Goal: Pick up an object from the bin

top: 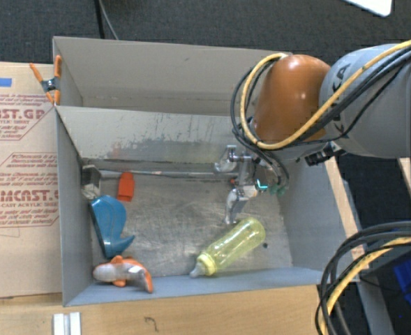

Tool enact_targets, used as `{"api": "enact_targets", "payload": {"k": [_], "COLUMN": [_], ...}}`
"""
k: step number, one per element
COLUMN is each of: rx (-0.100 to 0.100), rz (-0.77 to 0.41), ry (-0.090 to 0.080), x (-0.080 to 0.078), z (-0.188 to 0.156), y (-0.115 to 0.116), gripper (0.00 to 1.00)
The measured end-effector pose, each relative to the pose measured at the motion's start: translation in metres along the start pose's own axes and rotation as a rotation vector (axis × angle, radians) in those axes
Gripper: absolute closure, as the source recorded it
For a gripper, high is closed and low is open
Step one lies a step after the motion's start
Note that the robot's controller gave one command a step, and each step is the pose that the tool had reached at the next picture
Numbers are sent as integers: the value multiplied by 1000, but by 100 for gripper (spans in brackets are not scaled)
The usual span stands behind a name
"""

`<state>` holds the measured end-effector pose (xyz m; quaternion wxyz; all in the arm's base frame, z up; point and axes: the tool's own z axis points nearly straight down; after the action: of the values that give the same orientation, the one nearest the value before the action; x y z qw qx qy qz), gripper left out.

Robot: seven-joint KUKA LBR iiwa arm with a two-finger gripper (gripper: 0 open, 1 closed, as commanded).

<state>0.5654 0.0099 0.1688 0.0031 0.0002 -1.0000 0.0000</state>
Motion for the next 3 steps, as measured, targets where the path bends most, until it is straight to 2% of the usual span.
{"api": "enact_targets", "payload": {"k": [1,2,3], "rx": [0,0,1], "rz": [0,-208,-454], "ry": [-8,-13,-5], "x": [-2,42,80], "z": [-5,20,36], "y": [0,-26,-40], "gripper": [0,0,0]}}
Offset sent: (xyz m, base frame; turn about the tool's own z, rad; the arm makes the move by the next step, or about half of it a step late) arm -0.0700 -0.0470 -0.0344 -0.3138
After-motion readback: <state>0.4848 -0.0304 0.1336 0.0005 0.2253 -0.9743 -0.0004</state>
